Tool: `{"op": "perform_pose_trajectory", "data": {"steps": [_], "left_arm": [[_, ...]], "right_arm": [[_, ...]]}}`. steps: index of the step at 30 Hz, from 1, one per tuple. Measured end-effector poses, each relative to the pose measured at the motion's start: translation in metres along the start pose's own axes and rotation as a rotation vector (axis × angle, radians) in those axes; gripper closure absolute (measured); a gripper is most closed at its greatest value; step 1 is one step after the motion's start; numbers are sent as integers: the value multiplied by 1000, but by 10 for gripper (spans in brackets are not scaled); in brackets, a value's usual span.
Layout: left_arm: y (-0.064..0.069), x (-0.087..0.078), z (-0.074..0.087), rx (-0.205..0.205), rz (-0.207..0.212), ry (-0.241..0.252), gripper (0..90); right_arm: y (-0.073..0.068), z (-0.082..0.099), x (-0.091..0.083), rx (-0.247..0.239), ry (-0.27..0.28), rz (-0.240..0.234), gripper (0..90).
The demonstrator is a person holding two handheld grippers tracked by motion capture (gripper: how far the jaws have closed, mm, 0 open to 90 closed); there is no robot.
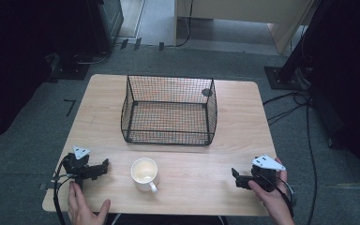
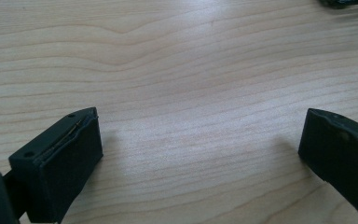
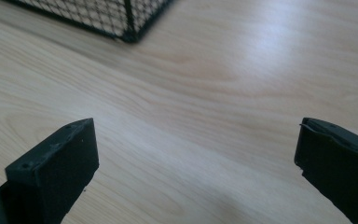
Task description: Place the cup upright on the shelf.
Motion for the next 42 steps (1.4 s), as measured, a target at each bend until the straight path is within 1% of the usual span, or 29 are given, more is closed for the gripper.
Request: {"op": "perform_pose_trajectory", "data": {"steps": [3, 5, 8, 12, 13, 14, 15, 22, 25, 26, 27, 32, 37, 38, 39, 41, 42], "left_arm": [[0, 0, 0, 0, 0, 0, 0], [0, 0, 0, 0, 0, 0, 0], [0, 0, 0, 0, 0, 0, 0], [0, 0, 0, 0, 0, 0, 0], [0, 0, 0, 0, 0, 0, 0], [0, 0, 0, 0, 0, 0, 0], [0, 0, 0, 0, 0, 0, 0], [0, 0, 0, 0, 0, 0, 0], [0, 0, 0, 0, 0, 0, 0], [0, 0, 0, 0, 0, 0, 0], [0, 0, 0, 0, 0, 0, 0], [0, 0, 0, -1, 0, 0, 0], [0, 0, 0, 0, 0, 0, 0], [0, 0, 0, 0, 0, 0, 0], [0, 0, 0, 0, 0, 0, 0], [0, 0, 0, 0, 0, 0, 0], [0, 0, 0, 0, 0, 0, 0]], "right_arm": [[-11, -10, -5, -11, 30, -25, 0], [-21, -18, -8, -24, 49, -41, 0], [-34, -26, -8, -50, 61, -58, 0], [-54, -38, -7, -80, 74, -95, 0], [-58, -40, -6, -88, 74, -99, 0], [-58, -40, -6, -88, 74, -99, 0], [-65, -44, -4, -106, 79, -101, 0], [-85, -54, 2, -146, 84, -122, 0], [-94, -57, 3, -154, 86, -134, 0], [-94, -57, 3, -154, 86, -134, 0], [-99, -59, 4, -164, 90, -143, 0], [-113, -65, 5, -175, 99, -168, 0], [-128, -71, 8, -197, 109, -189, 0], [-128, -71, 8, -197, 109, -189, 0], [-135, -73, 9, -204, 108, -201, 0], [-142, -75, 10, -215, 110, -210, 0], [-142, -75, 10, -215, 110, -210, 0]]}}
Point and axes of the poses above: each handheld gripper's, and its own axes: x roughly forward along the jaws, z roughly out of its underside, y roughly to its right, the point moved 3 cm from there along x, roughly forward along the jaws, and after that the axes turned 13 degrees about -y, right-handed, at the moved point
